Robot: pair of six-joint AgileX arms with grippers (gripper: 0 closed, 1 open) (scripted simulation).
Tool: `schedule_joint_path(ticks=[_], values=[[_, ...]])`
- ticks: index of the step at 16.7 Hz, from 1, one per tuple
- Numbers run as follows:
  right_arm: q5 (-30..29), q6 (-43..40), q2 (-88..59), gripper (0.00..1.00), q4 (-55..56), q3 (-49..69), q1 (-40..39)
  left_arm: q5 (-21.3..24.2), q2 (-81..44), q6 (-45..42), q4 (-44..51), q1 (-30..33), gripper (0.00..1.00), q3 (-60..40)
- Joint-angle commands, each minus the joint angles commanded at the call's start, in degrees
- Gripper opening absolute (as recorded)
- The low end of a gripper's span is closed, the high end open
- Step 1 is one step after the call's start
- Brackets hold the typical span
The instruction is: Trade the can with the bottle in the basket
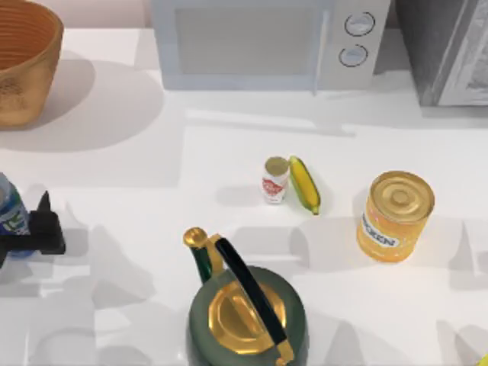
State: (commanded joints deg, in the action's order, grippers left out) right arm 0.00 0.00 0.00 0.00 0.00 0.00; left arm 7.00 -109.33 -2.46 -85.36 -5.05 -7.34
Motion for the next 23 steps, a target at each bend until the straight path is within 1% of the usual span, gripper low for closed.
schedule_joint_path(ticks=[2, 15, 16, 23], values=[[0.00, 0.00, 0.00, 1.00, 0.00, 0.00, 0.00, 0.00, 0.00, 0.00, 0.00, 0.00, 1.00, 0.00], [0.00, 0.00, 0.00, 1.00, 0.00, 0.00, 0.00, 0.00, 0.00, 0.00, 0.00, 0.00, 0.02, 0.00], [0.00, 0.00, 0.00, 1.00, 0.00, 0.00, 0.00, 0.00, 0.00, 0.00, 0.00, 0.00, 0.00, 0.00], [0.00, 0.00, 0.00, 1.00, 0.00, 0.00, 0.00, 0.00, 0.00, 0.00, 0.00, 0.00, 0.00, 0.00]])
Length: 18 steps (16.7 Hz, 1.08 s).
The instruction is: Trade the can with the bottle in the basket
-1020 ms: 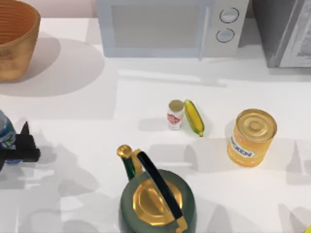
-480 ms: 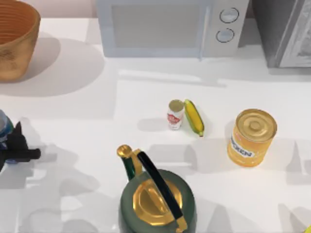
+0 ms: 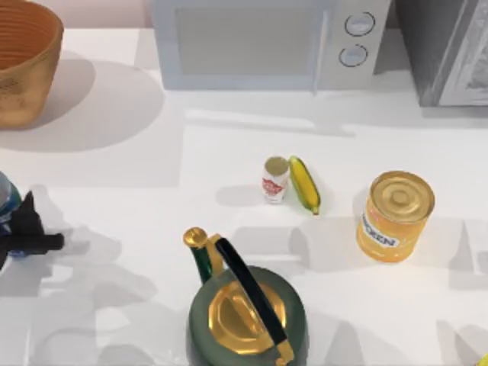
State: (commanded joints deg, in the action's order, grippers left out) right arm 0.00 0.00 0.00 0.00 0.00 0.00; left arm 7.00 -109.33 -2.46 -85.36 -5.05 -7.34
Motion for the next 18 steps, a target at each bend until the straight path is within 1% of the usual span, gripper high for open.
schedule_joint_path(ticks=[4, 6, 8, 10, 13, 18], values=[[0.00, 0.00, 0.00, 1.00, 0.00, 0.00, 0.00, 0.71, 1.89, -0.71, 1.64, 0.01, 0.00, -1.84], [0.00, 0.00, 0.00, 1.00, 0.00, 0.00, 0.00, 2.14, 5.74, -1.91, 5.03, 0.01, 0.00, -6.10], [0.00, 0.00, 0.00, 1.00, 0.00, 0.00, 0.00, 3.96, 10.53, -3.33, 10.31, -0.12, 0.00, -12.60], [0.00, 0.00, 0.00, 1.00, 0.00, 0.00, 0.00, 5.80, 14.99, -4.71, 17.61, -0.60, 0.00, -20.76], [0.00, 0.00, 0.00, 1.00, 0.00, 0.00, 0.00, 7.96, 19.10, -6.32, 31.79, -2.31, 0.00, -34.50], [0.00, 0.00, 0.00, 1.00, 0.00, 0.00, 0.00, 9.80, 19.05, -7.12, 58.20, -6.26, 0.00, -55.75]])
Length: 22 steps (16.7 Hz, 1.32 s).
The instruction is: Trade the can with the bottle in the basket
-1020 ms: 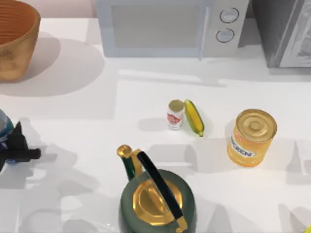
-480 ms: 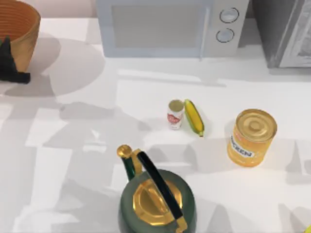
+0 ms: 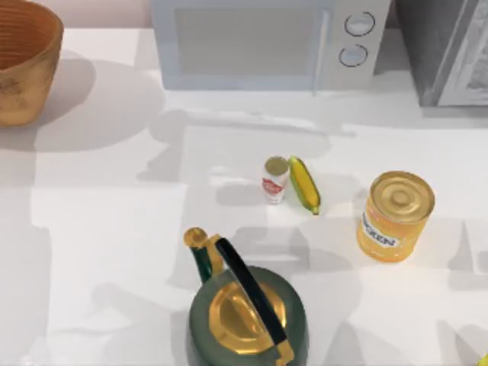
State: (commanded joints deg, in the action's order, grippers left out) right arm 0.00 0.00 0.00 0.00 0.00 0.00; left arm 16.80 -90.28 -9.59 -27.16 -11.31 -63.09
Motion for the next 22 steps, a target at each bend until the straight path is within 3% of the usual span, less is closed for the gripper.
schedule_joint_path(ticks=[4, 8, 15, 22], values=[[0.00, 0.00, 0.00, 1.00, 0.00, 0.00, 0.00, 0.33, -3.79, 1.61, 16.55, -2.57, 0.00, -11.18], [0.00, 0.00, 0.00, 1.00, 0.00, 0.00, 0.00, 0.23, -6.97, 3.63, 23.76, -3.81, 0.00, -15.43], [0.00, 0.00, 0.00, 1.00, 0.00, 0.00, 0.00, 0.09, -7.74, 3.65, 23.70, -3.50, 0.00, -15.41], [0.00, 0.00, 0.00, 1.00, 0.00, 0.00, 0.00, -1.00, -16.11, 4.12, 18.25, -2.24, 0.00, -19.07]])
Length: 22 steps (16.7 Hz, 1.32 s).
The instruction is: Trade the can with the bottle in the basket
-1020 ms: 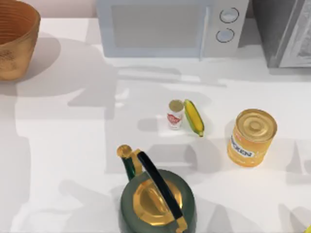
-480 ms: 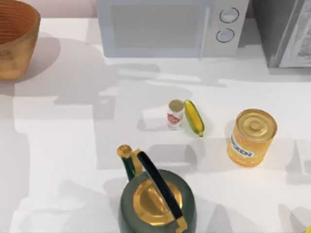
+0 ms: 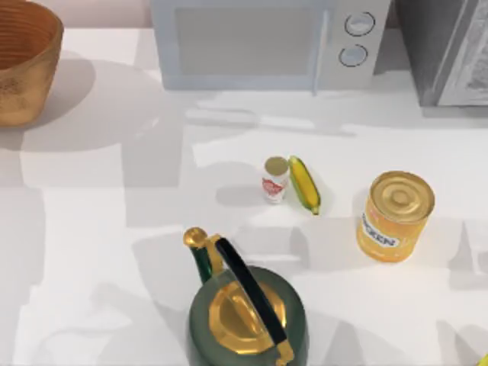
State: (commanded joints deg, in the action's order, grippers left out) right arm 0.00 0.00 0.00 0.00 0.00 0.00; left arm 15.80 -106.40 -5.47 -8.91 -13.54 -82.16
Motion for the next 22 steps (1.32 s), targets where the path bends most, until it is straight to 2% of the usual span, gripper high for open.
schedule_joint_path(ticks=[7, 20, 22], values=[[0.00, 0.00, 0.00, 1.00, 0.00, 0.00, 0.00, -0.47, -2.51, 0.16, -1.51, 0.32, 0.00, -0.83], [0.00, 0.00, 0.00, 1.00, 0.00, 0.00, 0.00, -0.47, -2.51, 0.16, -1.51, 0.32, 0.98, -0.83], [0.00, 0.00, 0.00, 1.00, 0.00, 0.00, 0.00, -0.47, -2.51, 0.16, -1.51, 0.32, 1.00, -0.83]])
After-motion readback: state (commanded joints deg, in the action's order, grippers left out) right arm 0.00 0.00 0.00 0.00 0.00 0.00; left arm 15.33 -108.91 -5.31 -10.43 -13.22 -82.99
